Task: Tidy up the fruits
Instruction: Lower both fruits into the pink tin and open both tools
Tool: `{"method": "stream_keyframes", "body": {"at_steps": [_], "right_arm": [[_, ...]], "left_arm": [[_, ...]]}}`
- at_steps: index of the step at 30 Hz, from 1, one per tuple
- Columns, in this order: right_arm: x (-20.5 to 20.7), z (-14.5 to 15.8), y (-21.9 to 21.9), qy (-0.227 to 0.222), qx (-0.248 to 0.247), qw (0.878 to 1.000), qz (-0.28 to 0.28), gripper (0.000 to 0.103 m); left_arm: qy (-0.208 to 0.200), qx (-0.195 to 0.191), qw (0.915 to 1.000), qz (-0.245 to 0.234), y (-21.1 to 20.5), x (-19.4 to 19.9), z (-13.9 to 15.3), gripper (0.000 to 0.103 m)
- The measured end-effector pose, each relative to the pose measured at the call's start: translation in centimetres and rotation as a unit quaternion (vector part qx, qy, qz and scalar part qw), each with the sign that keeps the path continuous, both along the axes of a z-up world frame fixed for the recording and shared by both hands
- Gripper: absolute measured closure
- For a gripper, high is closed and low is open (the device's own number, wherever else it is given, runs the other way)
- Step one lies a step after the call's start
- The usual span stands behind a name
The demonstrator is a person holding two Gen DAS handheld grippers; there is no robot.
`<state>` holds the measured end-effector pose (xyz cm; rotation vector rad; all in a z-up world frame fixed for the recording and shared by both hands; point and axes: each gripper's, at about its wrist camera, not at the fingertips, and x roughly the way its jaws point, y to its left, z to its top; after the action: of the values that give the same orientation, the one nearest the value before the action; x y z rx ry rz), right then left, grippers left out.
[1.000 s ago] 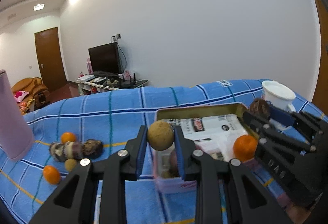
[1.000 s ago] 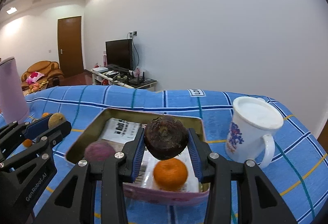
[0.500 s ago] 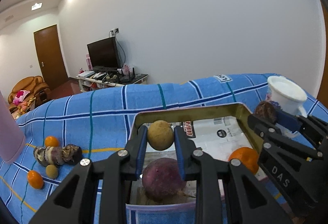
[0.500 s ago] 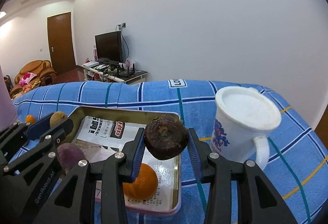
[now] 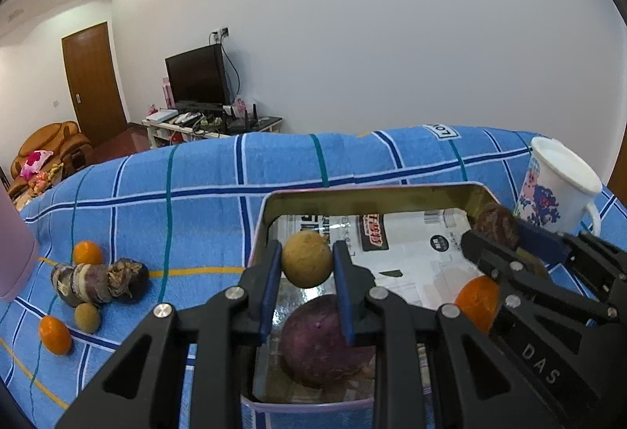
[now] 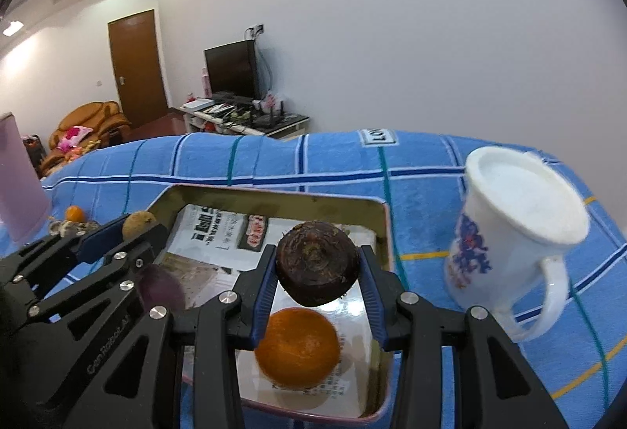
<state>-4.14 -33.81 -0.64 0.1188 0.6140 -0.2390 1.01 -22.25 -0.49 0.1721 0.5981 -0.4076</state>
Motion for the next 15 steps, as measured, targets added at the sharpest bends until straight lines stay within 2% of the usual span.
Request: {"method": "stream_keyframes", "body": {"at_steps": [10,15], "right_arm": [[1.0,-0.8,0.3,0.025,0.021,0.999,0.021,0.06],[1.1,-1.0,-0.1,0.025,0.042,0.998,0.026,0.06]], "left_arm": [[0.009,0.035,0.9993,-0.011,-1.5,0.4,-0.6,0.075],[0.011,0.038,0.9992,-0.009,-1.5,0.4,-0.7,0.075]]}}
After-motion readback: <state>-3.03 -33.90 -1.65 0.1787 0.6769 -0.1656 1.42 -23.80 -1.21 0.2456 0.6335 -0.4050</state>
